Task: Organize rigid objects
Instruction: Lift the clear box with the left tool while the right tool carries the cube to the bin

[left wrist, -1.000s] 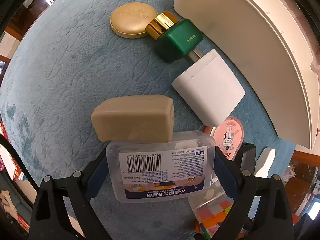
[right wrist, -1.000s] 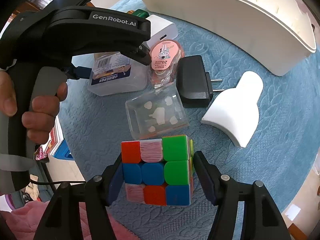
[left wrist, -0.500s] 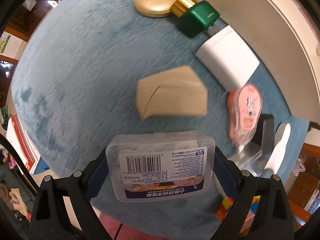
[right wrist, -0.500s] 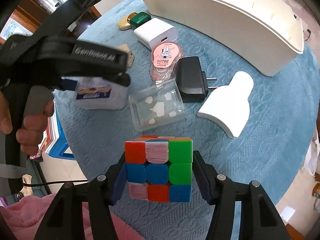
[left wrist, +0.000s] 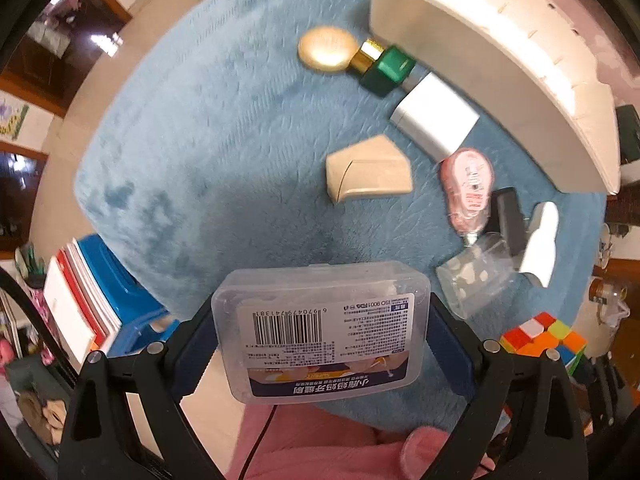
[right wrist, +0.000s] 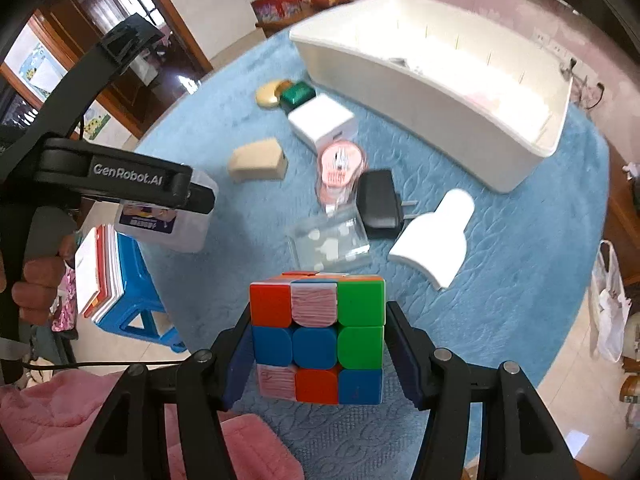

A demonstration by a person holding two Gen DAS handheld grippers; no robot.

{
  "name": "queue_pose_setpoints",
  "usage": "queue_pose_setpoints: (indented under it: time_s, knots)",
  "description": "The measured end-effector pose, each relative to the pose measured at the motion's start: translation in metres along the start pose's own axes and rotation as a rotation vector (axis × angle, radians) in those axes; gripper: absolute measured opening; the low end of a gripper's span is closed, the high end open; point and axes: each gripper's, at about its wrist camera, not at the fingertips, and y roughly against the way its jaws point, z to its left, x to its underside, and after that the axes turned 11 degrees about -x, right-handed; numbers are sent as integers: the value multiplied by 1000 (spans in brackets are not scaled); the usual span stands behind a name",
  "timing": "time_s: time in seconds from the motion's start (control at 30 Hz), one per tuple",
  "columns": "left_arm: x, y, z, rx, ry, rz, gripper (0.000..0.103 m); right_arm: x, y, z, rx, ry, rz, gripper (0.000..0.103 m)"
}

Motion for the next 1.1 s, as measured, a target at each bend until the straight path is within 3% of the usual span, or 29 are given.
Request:
queue_pose_setpoints:
  time_s: [0.17, 0.53, 1.1]
  knots:
    - [-17, 32, -6, -3, -53, -72, 95, -12, 19, 1, 15, -26, -62, 61]
    - [-67, 124, -20, 70, -180, -256, 95, -41, 53, -5, 56, -89, -201, 61]
    - [-138, 165, -81, 122, -470, -424, 95, -102, 81, -44, 161, -261, -426, 61]
